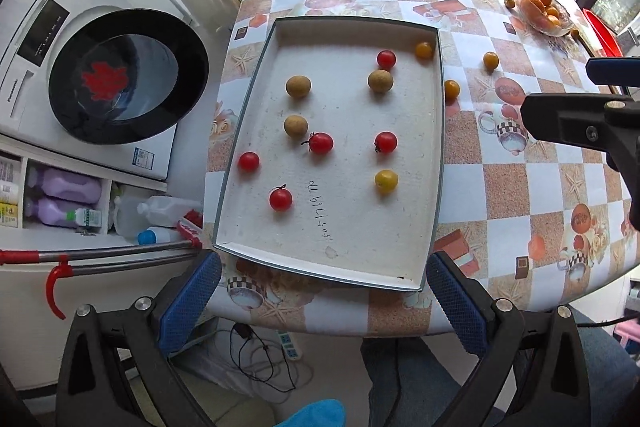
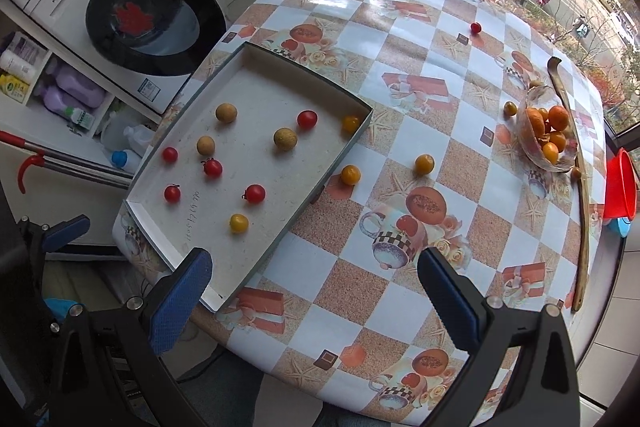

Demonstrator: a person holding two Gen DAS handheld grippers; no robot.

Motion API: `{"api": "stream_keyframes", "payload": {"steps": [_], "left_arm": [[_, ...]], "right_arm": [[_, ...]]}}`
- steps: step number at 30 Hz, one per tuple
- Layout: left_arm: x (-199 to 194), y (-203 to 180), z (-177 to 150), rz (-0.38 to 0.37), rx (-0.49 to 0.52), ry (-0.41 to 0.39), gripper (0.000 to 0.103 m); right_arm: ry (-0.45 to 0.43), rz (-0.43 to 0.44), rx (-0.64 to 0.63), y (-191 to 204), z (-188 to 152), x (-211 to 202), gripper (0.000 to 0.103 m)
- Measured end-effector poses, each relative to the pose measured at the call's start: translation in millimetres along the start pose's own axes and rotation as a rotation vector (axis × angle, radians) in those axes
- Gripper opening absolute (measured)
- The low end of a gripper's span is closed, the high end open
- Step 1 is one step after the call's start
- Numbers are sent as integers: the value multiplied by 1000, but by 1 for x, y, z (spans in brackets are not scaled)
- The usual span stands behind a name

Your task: Organize fruits

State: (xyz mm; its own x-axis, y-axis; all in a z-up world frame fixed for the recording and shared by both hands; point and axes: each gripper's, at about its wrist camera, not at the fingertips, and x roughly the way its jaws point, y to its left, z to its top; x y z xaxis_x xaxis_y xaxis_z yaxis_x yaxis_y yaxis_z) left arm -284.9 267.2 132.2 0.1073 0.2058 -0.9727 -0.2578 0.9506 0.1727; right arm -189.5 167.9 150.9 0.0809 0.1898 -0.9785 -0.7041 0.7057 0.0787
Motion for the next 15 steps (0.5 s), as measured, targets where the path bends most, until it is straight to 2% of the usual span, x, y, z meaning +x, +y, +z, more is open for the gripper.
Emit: {"api": "stream_keyframes", "payload": {"steps": [7, 9, 15], "left_arm": [[0, 28, 2, -46, -4, -4, 103], [1, 32, 3, -46, -26, -21, 103], [16, 42, 1, -73, -114, -3, 103]], "right_arm": [[11, -38, 9, 21, -7, -6, 103], [21, -29, 10, 24, -8, -4, 103], [54, -64, -24, 35, -5, 16, 103]]}}
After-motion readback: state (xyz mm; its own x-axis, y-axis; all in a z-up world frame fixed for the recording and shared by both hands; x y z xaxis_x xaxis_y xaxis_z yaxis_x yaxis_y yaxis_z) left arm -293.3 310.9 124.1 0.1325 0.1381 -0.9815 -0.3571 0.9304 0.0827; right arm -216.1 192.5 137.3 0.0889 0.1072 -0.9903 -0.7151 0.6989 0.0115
